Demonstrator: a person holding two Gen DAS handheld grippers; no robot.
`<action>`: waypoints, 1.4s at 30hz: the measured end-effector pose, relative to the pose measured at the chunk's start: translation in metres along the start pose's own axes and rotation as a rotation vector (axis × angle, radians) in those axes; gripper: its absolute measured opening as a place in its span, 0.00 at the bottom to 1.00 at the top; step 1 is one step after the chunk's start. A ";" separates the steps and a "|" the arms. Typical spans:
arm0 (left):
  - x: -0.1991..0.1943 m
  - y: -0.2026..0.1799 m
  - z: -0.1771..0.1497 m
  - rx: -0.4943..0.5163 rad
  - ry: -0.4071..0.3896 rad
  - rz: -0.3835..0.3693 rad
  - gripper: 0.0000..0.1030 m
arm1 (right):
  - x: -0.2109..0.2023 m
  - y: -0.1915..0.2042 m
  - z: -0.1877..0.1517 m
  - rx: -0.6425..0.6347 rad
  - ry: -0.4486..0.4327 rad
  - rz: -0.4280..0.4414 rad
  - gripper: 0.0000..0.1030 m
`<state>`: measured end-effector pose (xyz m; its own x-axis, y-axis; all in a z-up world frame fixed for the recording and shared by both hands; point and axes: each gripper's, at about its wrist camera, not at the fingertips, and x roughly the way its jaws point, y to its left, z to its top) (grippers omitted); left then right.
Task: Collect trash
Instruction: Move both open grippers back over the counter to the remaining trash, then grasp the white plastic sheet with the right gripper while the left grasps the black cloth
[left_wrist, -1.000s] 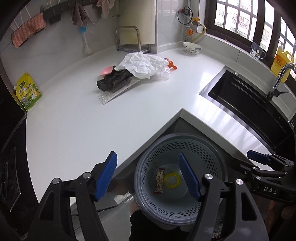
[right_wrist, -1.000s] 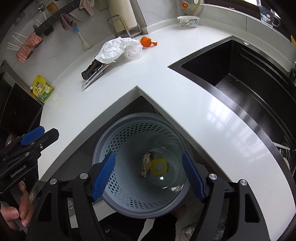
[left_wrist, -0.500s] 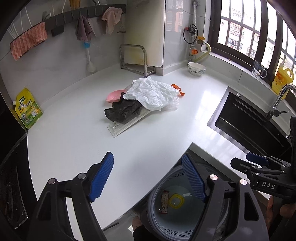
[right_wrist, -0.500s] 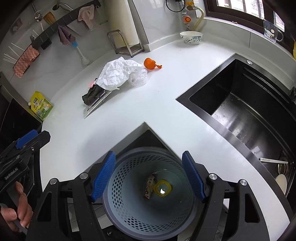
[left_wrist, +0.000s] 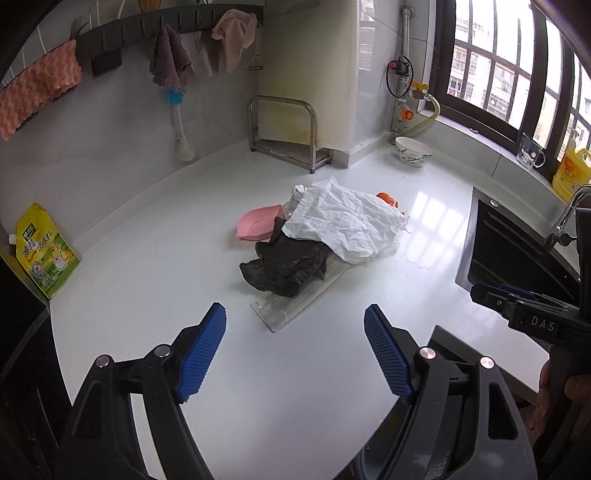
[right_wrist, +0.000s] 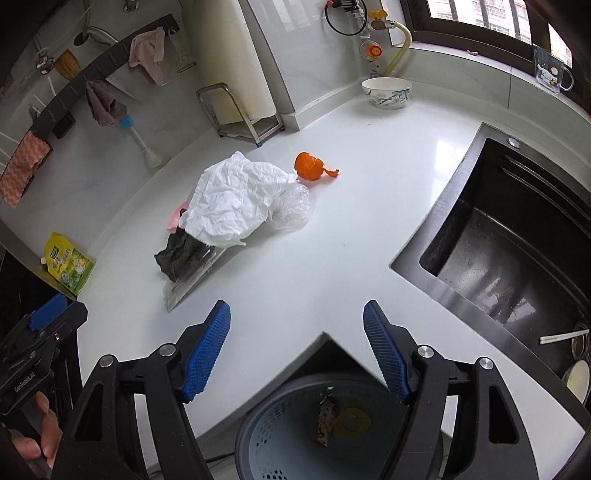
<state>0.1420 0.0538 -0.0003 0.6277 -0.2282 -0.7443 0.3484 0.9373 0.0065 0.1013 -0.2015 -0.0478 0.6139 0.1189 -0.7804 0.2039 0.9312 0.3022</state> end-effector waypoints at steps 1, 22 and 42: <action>0.006 0.006 0.004 0.003 -0.001 0.000 0.75 | 0.005 0.001 0.006 0.009 -0.007 -0.005 0.69; 0.117 0.056 0.063 0.061 0.048 -0.063 0.75 | 0.090 0.042 0.085 0.041 -0.055 -0.041 0.69; 0.132 0.098 0.054 -0.024 0.075 -0.042 0.75 | 0.157 0.113 0.095 -0.182 -0.022 -0.115 0.69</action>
<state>0.2967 0.1018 -0.0613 0.5586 -0.2479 -0.7915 0.3562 0.9335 -0.0410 0.2932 -0.1107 -0.0842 0.6114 0.0024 -0.7914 0.1341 0.9852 0.1066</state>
